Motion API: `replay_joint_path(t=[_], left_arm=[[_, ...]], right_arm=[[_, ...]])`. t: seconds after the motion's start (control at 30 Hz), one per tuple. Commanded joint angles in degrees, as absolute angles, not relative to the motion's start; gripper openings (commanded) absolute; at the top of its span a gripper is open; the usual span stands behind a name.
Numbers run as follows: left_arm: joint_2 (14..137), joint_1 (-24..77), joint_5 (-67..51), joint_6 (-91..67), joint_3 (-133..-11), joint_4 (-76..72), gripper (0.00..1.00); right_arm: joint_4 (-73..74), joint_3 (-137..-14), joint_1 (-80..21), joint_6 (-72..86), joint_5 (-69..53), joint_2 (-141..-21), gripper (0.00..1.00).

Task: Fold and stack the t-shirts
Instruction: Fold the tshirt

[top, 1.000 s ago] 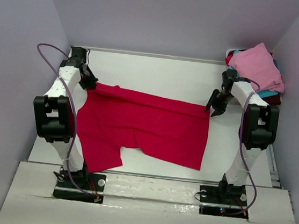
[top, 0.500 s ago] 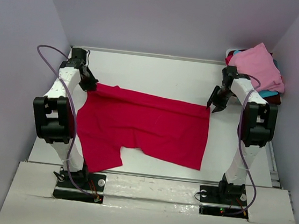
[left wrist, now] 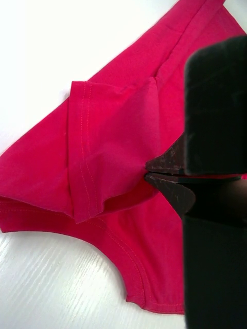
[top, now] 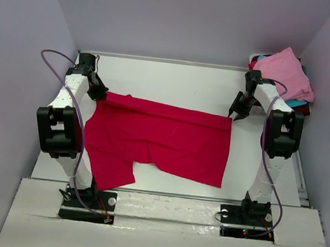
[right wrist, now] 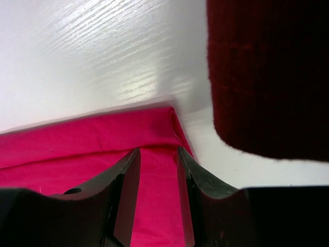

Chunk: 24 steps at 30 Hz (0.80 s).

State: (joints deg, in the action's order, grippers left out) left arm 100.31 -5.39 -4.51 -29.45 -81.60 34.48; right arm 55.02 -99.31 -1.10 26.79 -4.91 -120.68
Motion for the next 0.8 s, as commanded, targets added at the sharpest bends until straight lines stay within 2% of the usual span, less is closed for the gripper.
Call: replay_joint_path(t=[0.0,0.2,0.77], left_arm=[[97.6,-6.0,-4.8,-29.2,-81.9,34.5,0.06],[97.6,-6.0,-4.9,-29.4,-81.6,34.3,0.06],[97.5,-6.0,-5.3,-29.5,-81.4,34.0,0.06]], right_arm=[[54.8,-99.0,-0.6,27.2,-5.4,-121.2,0.40],[54.3,-97.6,-0.6,26.9,-5.9,-121.5,0.37],[56.5,-95.0,-0.6,25.1,-6.1,-122.1,0.37]])
